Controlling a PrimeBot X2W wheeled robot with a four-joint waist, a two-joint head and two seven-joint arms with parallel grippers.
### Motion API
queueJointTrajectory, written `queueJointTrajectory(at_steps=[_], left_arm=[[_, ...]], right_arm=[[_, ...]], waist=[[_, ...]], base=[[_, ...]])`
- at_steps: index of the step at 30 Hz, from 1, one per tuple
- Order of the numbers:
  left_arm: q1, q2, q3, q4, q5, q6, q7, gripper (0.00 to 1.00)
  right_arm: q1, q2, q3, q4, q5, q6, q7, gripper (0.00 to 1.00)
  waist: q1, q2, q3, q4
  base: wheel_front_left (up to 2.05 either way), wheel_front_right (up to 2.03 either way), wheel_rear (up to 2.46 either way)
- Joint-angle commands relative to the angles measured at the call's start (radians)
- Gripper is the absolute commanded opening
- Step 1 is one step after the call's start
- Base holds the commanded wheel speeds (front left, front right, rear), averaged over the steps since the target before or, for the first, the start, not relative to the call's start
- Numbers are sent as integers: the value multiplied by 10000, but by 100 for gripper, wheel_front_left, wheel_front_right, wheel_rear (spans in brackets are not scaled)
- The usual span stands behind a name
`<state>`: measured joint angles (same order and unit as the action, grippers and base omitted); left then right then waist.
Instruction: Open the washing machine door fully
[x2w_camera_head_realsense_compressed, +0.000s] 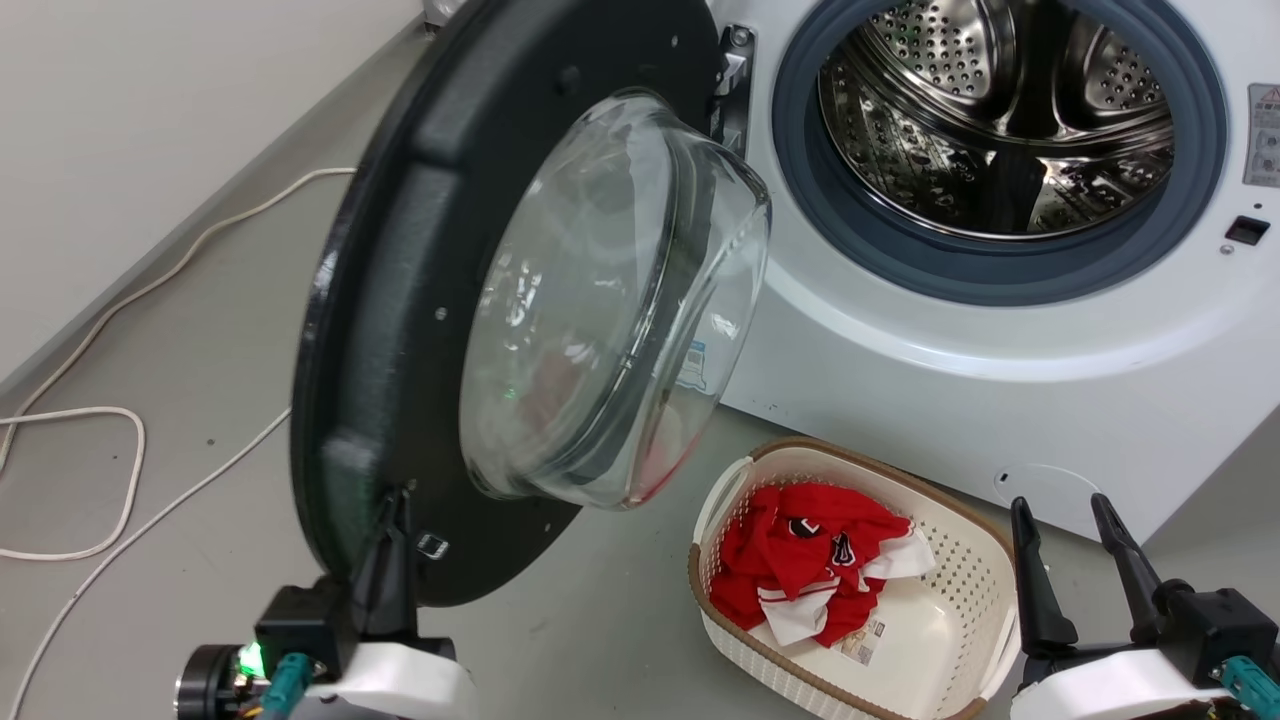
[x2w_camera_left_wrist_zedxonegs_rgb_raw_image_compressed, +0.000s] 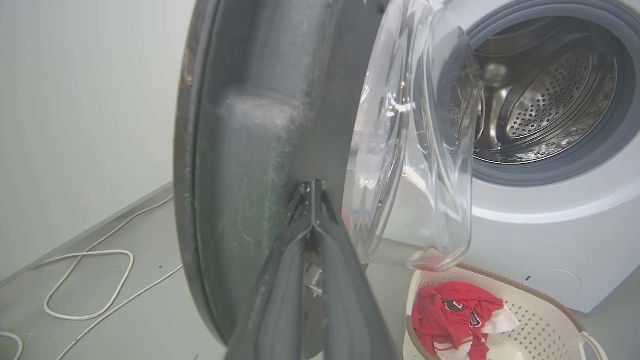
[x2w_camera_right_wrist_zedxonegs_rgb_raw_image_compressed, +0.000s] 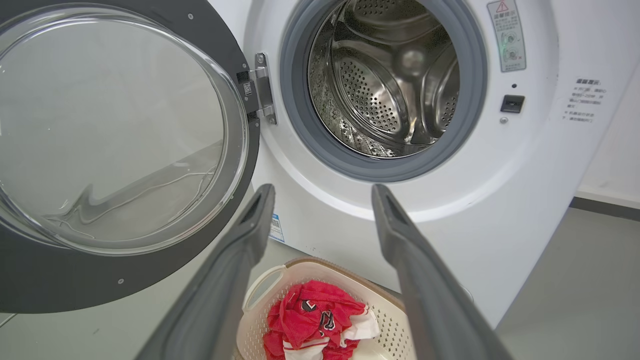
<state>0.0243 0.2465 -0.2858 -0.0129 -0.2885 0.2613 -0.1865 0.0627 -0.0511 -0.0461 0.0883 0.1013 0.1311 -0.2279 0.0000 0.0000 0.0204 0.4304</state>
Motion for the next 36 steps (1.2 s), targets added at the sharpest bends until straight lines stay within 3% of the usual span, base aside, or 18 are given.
queueJointTrajectory(at_steps=[1,10,20,36], left_arm=[[-179,62,118,37,-70,75,-73,0],[-935,285,1009,587,-514,134,-407,0],[-1874,794,2112,1447,-1247,-126,-562,0],[-3626,1859,3090,4275,-2033,-1193,-724,0]], right_arm=[[-24,15,-10,-46,-28,-7,16,100],[-251,16,-46,-286,-180,-7,253,100],[-493,16,-30,-664,-481,-7,551,100],[-860,17,45,-850,-709,-7,714,100]], waist=[[0,0,44,-42],[0,0,493,-207],[0,0,1220,-405],[0,0,1912,-523]], base=[[0,0,0],[0,0,0],[0,0,0],[0,0,0]])
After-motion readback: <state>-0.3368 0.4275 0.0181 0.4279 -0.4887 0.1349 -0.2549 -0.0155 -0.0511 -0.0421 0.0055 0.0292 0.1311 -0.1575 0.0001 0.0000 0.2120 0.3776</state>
